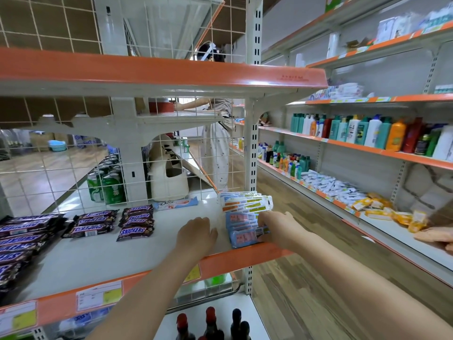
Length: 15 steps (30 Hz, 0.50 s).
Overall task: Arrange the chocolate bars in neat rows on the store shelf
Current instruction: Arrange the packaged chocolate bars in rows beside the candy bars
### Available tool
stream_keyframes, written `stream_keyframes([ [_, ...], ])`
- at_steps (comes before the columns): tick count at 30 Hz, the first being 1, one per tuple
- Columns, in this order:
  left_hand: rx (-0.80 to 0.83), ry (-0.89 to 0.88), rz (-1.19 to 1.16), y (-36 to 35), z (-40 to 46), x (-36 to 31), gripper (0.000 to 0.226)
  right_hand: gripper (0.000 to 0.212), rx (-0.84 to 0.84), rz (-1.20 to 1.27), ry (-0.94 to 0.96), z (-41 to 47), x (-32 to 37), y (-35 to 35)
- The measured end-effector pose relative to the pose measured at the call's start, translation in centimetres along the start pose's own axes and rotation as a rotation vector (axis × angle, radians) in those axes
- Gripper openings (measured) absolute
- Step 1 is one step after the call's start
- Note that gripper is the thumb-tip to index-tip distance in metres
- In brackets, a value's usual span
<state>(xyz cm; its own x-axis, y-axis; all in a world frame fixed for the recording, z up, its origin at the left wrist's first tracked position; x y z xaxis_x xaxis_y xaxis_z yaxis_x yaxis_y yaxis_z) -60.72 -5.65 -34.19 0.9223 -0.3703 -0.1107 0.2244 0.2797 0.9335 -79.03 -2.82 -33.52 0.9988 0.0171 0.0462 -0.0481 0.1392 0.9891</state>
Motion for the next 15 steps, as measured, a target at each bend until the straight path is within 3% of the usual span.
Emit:
stream_keyframes([
  [6, -0.036, -0.03, 0.01, 0.7, -0.2, 0.5, 0.034, 0.008, 0.085, 0.083, 0.022, -0.6, 0.3, 0.6],
  [9, -0.061, -0.059, 0.002, 1.1, -0.5, 1.1, 0.034, 0.013, 0.103, 0.159, 0.065, -0.3, 1.0, 0.7],
  [15, -0.118, -0.177, 0.102, 2.5, -1.5, 1.7, 0.038, 0.019, -0.075, 0.476, 0.078, 1.6, 3.7, 3.4],
])
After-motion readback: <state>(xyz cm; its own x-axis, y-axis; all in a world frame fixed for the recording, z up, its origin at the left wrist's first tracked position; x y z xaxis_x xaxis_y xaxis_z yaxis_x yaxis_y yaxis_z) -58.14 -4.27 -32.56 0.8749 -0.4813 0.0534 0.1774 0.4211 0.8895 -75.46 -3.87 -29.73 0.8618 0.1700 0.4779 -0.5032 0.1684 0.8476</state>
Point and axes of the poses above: each hand's wrist, its own z-axis towards the middle knuckle, its own y-axis out of the back of the hand, x = y × z, the point moved 7 cm from there along z, towards the middle knuckle, and after that the axes turned 5 degrees about -y, right-handed, at the moved point
